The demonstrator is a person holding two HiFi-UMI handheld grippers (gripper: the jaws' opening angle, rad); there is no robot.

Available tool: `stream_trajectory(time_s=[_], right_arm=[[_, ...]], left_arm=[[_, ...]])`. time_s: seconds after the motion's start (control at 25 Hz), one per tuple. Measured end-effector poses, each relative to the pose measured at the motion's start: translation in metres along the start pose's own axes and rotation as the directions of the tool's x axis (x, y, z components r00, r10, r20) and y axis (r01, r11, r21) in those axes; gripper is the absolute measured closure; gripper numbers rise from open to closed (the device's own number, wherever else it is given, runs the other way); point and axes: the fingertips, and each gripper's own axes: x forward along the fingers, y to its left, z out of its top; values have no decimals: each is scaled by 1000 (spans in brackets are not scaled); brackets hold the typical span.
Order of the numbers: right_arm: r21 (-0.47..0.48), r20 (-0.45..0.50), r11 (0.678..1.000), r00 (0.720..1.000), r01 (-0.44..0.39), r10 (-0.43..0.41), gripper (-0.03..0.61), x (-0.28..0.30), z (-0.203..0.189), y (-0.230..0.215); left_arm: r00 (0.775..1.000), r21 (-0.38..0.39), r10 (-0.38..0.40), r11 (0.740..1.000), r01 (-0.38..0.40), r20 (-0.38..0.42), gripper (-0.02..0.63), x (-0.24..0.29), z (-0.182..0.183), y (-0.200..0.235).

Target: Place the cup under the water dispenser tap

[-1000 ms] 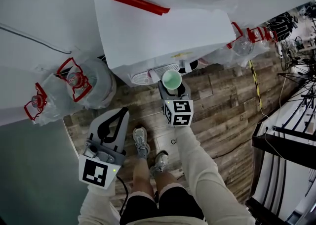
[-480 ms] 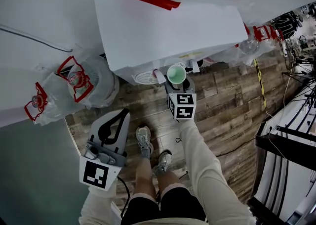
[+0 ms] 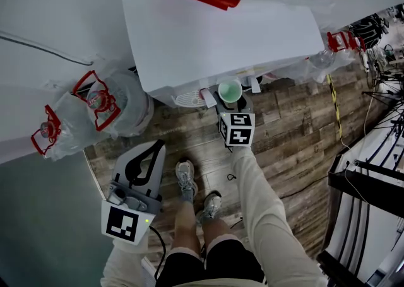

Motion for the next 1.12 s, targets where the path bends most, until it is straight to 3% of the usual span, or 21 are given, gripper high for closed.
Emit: stream_trajectory(time_s=[0.44, 0.68, 1.12], right_arm=[[34, 2, 999, 1000, -1, 1, 299, 10, 1, -5], [0, -11, 1000, 1000, -1, 1, 293, 11, -1, -3], [19, 17, 998, 998, -53, 53, 235, 2, 6, 2]], left_arm=[[1000, -4, 7, 1000, -7, -12, 607, 0, -8, 7], [1000, -12, 0, 1000, 0, -16, 607, 0, -9, 7], [1000, -3, -10, 1000, 10, -13, 607, 3, -6, 3]])
